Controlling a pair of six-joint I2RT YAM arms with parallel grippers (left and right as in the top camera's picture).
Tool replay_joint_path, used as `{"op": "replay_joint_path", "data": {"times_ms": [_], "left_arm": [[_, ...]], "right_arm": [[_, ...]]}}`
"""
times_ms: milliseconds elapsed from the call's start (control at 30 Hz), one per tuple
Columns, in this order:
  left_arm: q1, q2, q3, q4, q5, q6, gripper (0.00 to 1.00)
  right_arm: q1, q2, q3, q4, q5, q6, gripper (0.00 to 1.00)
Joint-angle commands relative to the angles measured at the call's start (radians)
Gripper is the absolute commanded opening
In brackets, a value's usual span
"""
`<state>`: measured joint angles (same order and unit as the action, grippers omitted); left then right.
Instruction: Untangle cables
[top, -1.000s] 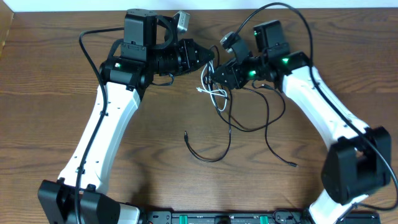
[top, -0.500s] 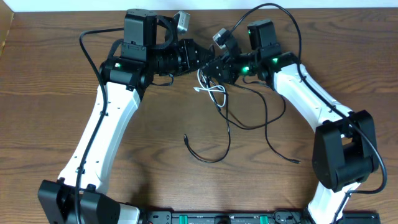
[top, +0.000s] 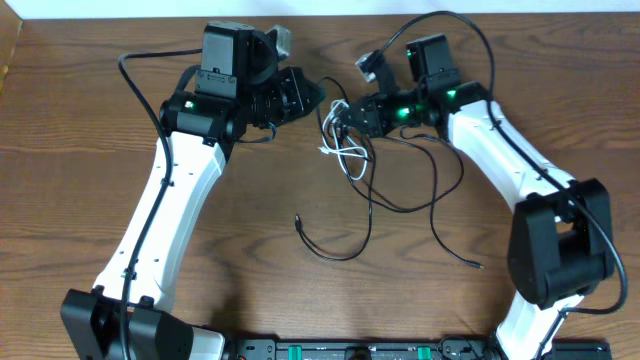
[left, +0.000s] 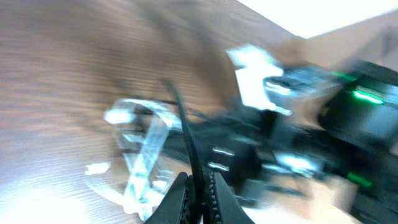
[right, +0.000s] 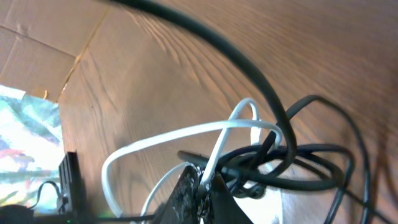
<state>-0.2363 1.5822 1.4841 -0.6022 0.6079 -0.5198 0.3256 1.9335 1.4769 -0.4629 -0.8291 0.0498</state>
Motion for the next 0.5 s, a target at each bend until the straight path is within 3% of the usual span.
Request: {"op": "replay_joint_path", "data": {"times_ms": [0, 67, 100, 467], "left_arm": [[0.005, -0.007, 0.007, -0.051, -0.302, 0.013, 0.12], [0.005, -0.007, 0.007, -0.072, -0.332, 0.013, 0.17], [0.005, -0.007, 0.007, -0.086, -0.333, 0.013, 0.25], [0.005, -0.007, 0.007, -0.150, -0.332, 0.014, 0.47]], "right_arm": [[-0.011, -0.100, 0.006, -0.058, -0.080, -0.072, 0.01], [-0.011, -0.111, 0.006, -0.079, -0.180, -0.113, 0.01], [-0.011, -0.112, 0.006, -0.082, -0.257, -0.131, 0.01], [-0.068, -0.112, 0.006, 0.023, -0.711, -0.133, 0.01]]}}
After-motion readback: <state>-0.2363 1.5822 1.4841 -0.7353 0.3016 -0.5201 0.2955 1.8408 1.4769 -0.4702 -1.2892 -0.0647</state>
